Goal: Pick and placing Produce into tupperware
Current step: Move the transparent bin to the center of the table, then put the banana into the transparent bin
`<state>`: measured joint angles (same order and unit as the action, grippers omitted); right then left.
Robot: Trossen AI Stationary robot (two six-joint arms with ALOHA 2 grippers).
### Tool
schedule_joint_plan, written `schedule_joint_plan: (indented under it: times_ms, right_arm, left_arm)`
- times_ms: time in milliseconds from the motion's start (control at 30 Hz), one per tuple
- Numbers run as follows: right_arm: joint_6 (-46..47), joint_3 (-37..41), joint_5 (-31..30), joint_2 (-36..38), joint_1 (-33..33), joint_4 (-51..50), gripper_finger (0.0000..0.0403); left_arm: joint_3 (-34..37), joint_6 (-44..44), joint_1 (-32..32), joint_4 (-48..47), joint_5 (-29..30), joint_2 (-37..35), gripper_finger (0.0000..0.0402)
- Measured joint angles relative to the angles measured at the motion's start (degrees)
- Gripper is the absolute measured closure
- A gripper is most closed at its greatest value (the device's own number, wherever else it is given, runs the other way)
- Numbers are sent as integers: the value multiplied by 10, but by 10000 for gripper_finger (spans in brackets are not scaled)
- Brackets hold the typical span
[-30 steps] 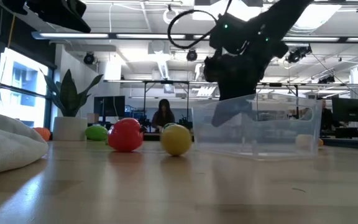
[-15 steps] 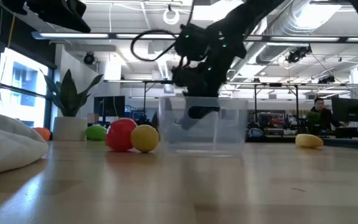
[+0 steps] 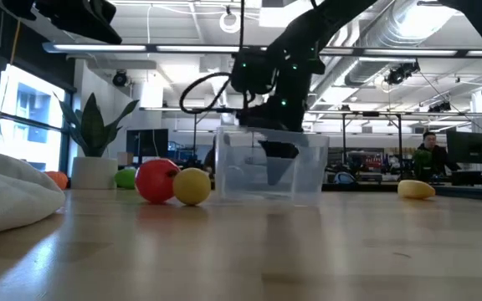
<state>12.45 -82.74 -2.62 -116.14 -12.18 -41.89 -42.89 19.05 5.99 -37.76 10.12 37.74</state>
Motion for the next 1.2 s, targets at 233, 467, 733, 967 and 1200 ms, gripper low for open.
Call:
schedule_joint_plan:
  times_ms: [233,467,733,967,1200]
  right_arm:
    - [20,2,-9,0,30,-33,375]
    - [51,2,-14,0,39,-56,375]
    - [51,2,-20,0,63,-108,375]
    - [40,2,-21,0,75,-87,375]
    - [26,-4,-23,0,72,-94,375]
  left_arm:
    - [0,0,0,-2,0,0,401]
    - [0,0,0,-2,0,0,401]
    - [0,0,0,-2,-6,0,401]
    - [0,2,0,-2,-4,0,401]
    - [0,2,0,-2,-4,0,401]
